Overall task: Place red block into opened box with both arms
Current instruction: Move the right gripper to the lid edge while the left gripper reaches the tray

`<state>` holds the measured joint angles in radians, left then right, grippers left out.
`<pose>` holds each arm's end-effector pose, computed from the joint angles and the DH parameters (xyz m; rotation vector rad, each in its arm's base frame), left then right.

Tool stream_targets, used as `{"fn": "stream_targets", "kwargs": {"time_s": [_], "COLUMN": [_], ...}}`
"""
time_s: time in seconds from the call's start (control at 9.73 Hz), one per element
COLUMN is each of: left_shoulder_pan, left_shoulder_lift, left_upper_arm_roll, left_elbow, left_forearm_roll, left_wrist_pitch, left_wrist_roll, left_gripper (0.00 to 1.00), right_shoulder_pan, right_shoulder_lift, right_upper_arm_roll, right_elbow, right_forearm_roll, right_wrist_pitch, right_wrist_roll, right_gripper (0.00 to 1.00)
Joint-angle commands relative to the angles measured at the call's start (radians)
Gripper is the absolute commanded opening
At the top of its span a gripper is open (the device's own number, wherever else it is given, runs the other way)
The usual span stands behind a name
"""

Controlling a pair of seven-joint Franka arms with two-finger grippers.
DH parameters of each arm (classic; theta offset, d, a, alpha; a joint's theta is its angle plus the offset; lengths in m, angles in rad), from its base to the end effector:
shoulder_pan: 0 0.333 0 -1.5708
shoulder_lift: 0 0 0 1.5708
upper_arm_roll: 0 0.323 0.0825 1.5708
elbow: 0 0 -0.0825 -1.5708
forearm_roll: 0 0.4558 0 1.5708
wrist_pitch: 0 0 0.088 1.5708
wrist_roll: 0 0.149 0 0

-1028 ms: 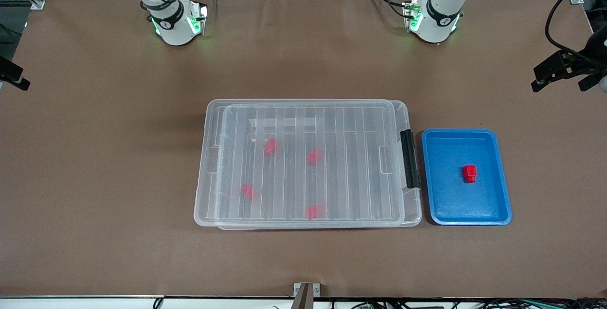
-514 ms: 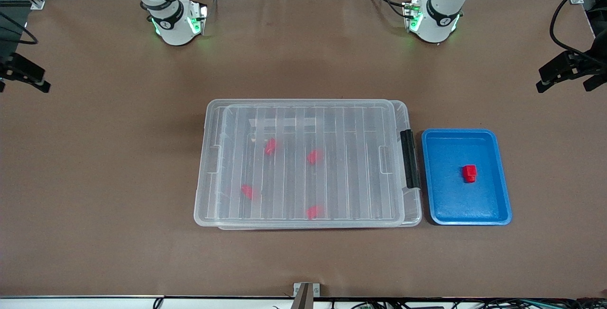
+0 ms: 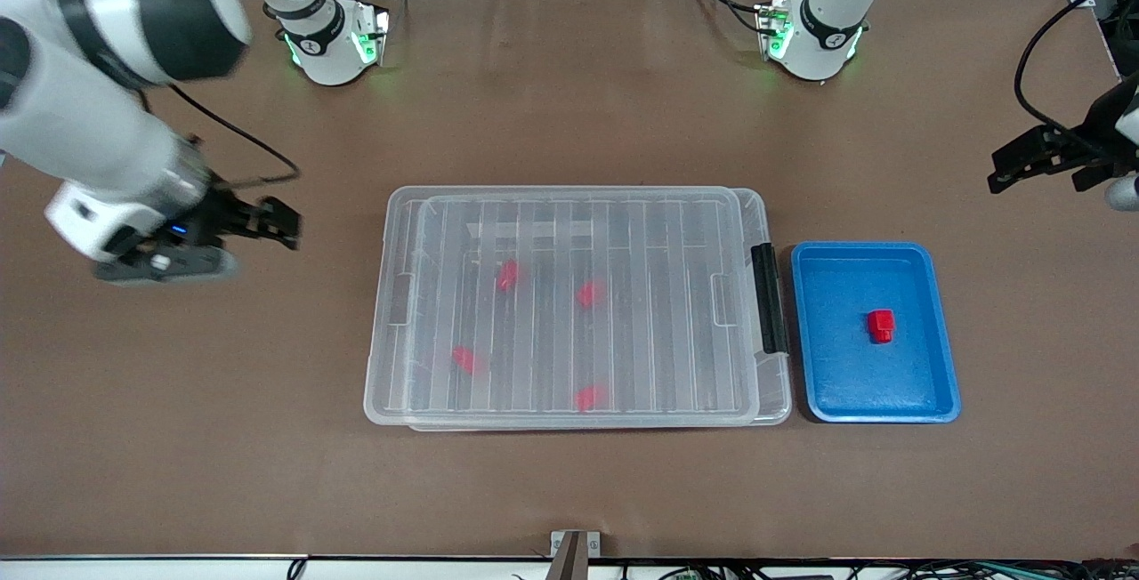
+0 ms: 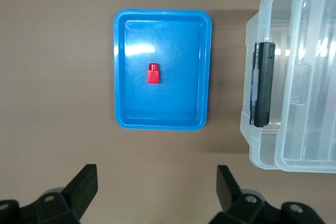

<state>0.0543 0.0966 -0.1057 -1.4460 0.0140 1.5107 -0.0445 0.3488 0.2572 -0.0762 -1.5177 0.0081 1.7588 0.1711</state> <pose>0.6490 -0.0283 0.5905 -3.1359 0.0093 0.0488 0.6828 0.1964 0.4629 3.1229 0.1598 -0.0195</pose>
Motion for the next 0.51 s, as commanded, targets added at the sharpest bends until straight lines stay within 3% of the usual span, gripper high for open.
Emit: {"fn": "stream_targets", "kwargs": {"time_s": [0.0, 0.41], "left_shoulder_pan": [0.002, 0.001], "left_shoulder_lift": [0.087, 0.28], "left_upper_arm_roll": [-0.006, -0.008], "left_elbow": [-0.016, -0.074], "left_forearm_roll": [0.011, 0.011], "left_wrist_pitch": [0.048, 0.257], "left_wrist_roll": [0.005, 0.005], "left_gripper": [1.0, 1.0], "right_shoulder_pan": [0.035, 0.07], "right_shoulder_lift": [0.12, 0.148], "right_upper_arm_roll": [-0.011, -0.013], "right_elbow": [0.002, -0.153], "right_forearm_roll": [0.01, -0.005], "right_wrist_pitch": [0.109, 0.276], "right_wrist_roll": [0.016, 0.005], "right_gripper": [1.0, 1.0]}}
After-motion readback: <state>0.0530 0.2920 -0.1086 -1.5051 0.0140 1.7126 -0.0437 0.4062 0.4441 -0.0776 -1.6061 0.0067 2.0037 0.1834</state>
